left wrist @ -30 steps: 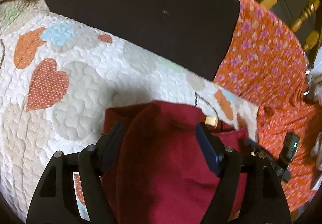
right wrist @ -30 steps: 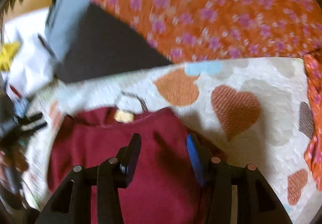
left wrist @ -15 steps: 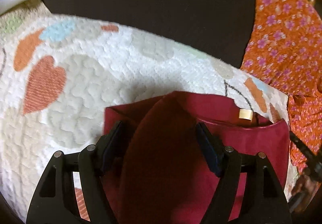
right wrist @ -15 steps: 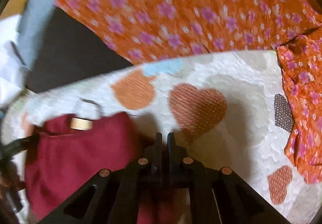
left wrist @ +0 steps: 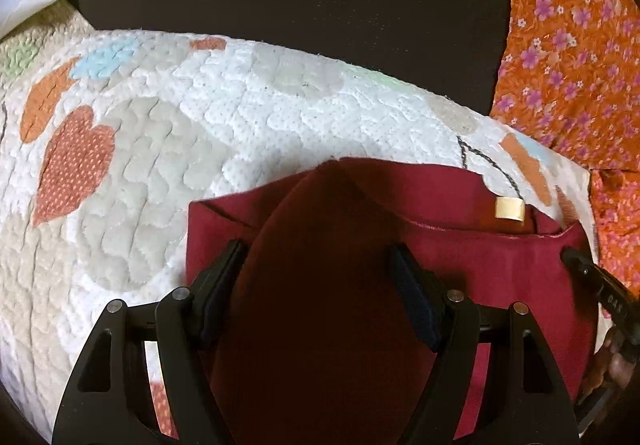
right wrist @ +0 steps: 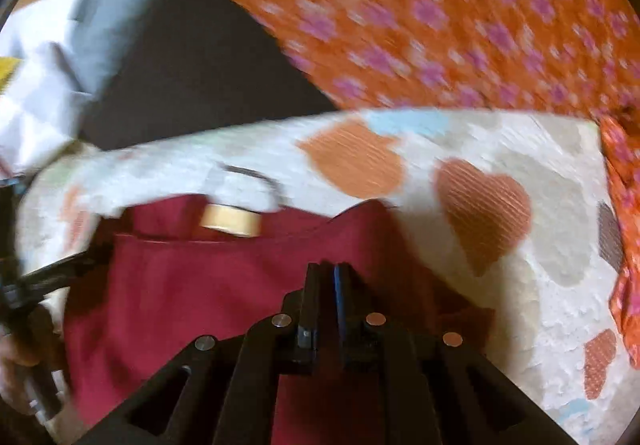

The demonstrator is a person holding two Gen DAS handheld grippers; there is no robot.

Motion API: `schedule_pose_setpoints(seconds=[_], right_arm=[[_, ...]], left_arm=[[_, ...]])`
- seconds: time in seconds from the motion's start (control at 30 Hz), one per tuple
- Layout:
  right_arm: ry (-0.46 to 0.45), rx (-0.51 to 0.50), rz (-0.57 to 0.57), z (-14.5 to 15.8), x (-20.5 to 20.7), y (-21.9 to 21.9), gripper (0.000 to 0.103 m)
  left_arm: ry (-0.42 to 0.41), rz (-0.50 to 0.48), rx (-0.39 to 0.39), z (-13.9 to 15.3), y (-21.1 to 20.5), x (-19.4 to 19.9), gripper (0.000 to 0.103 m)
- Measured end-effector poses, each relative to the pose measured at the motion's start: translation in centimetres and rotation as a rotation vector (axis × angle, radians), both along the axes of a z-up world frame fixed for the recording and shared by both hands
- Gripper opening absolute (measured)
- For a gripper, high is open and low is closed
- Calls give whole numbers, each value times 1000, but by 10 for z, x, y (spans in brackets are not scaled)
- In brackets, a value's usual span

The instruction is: Fold small clothes

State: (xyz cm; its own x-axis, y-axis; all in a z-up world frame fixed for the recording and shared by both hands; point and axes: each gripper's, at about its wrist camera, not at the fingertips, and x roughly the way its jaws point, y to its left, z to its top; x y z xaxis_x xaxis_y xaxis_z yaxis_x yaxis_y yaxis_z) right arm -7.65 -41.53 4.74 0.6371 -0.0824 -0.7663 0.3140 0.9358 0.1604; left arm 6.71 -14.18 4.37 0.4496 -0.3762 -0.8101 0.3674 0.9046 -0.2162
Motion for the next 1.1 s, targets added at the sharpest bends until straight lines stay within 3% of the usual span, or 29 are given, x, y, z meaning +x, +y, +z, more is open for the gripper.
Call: schedule_pose_setpoints(seconds=[0.13, 0.37, 0.53, 0.77, 0.83, 0.93, 1.03, 1.1], right_arm=[[-29, 101, -33, -12, -2, -21, 4], [-63, 50, 14, 28, -36, 10, 6], [-50, 34, 63, 28, -63, 40, 7], [-2, -24, 54, -3, -74, 60, 29], [34, -52, 67, -18, -69, 64, 31], [43, -114, 69, -13, -68, 75, 31], [32, -30, 78, -4, -69, 76, 32], [21, -25, 84, 2, -71, 83, 32]], left_arm=[[-67, -19, 47, -2, -5, -5, 74], [-123, -27, 75, 13, 12, -29, 74], [-153, -52, 97, 25, 17, -59, 74], [-155, -52, 112, 33, 35, -97, 74], [-150, -40, 113, 33, 43, -106, 74], [-130, -25, 96, 32, 53, -115, 74], [-132, -10, 96, 30, 61, -121, 74], [-140, -9, 100, 29, 62, -121, 74]])
